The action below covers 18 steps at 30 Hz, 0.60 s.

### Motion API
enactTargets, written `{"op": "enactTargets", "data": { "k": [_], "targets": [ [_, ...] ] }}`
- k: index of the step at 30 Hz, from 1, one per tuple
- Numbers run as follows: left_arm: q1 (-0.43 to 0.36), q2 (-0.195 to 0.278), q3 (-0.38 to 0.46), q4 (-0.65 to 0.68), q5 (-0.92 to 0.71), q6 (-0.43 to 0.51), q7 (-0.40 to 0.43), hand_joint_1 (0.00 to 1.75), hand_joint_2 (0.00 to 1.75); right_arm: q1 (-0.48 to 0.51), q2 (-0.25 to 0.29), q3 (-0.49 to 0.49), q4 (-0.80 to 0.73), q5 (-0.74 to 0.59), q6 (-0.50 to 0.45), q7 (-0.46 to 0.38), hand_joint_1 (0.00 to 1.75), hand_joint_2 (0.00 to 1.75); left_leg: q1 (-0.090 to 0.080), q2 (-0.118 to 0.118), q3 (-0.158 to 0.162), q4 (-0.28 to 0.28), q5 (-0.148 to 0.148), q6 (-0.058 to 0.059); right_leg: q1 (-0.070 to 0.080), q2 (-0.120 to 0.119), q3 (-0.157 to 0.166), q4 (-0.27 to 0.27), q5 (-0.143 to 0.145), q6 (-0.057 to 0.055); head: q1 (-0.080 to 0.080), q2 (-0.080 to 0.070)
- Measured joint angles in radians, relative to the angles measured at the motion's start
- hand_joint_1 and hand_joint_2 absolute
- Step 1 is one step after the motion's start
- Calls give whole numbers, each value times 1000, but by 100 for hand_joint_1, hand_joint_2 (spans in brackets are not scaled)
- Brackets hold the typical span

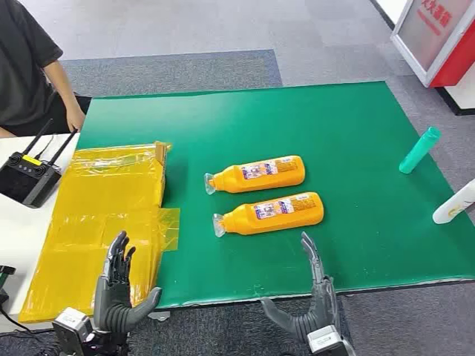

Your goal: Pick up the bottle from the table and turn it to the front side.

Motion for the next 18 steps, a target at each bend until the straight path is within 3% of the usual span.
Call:
{"op": "enactTargets", "data": {
  "k": [5,10,18],
  "targets": [
    [0,0,0,0,-2,0,1,0,175,0,0,0,0,6,-1,3,0,175,0,0,0,0,0,0,0,0,0,0,0,0,0,0],
    [-3,0,27,24,-16,-22,23,0,175,-17,-9,-23,-8,279,-32,198,0,175,0,0,0,0,0,0,0,0,0,0,0,0,0,0],
    [-15,0,60,48,-41,-83,-4,0,175,-67,-31,-85,-14,447,41,322,0,175,0,0,0,0,0,0,0,0,0,0,0,0,0,0]
  ]
}}
